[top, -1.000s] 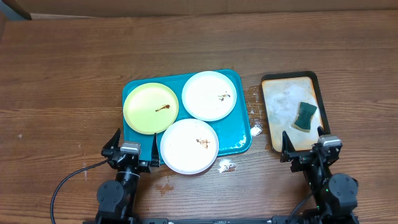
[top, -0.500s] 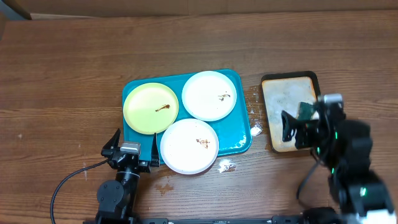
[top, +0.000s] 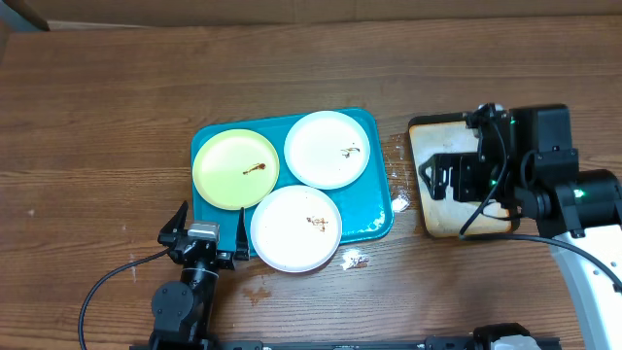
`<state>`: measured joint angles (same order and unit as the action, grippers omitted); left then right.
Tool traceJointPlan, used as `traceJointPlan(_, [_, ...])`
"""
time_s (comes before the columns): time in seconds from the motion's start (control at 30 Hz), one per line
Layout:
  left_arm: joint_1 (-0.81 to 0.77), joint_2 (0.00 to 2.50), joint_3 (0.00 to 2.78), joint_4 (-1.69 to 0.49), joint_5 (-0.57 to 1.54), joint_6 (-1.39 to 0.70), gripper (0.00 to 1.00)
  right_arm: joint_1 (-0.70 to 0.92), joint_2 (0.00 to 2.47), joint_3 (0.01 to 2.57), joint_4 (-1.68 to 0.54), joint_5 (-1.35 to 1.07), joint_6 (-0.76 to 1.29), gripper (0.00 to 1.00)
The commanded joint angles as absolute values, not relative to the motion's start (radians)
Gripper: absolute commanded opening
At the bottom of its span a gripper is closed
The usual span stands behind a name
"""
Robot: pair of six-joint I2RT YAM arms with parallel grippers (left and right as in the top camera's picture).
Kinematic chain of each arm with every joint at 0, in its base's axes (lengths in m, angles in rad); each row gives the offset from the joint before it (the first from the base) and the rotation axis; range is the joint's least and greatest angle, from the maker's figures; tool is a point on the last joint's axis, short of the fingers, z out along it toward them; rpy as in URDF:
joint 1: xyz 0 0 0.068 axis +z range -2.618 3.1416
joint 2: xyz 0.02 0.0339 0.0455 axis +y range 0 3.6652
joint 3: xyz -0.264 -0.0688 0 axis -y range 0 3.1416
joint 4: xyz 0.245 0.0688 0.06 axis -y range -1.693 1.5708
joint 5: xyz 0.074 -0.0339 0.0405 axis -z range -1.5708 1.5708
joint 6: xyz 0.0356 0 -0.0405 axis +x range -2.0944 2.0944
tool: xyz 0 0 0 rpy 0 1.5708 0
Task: Clean dirty plates on tray and stack at the side
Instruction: 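Move the right gripper over the sponge in the soapy tray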
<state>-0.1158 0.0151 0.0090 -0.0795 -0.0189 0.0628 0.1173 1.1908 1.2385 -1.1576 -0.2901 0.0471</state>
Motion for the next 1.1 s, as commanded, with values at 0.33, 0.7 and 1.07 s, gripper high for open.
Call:
traceJointPlan(0.33, [-0.11, 0.004, 0.005, -0.077, -0.025, 0.083, 1.0, 0.109, 1.367, 1.35, -1.354, -0.316, 0.15, 1.0])
traceJointPlan(0.7, [-0.11, 0.004, 0.005, -0.077, -0.025, 0.083, 1.0, 0.109, 1.495, 1.387, -1.321, -0.224, 0.151, 1.0])
traceJointPlan(1.07, [-0.11, 0.004, 0.005, -0.077, -0.025, 0.083, 1.0, 0.109, 1.495, 1.387, -1.238, 0.175, 0.151, 1.0])
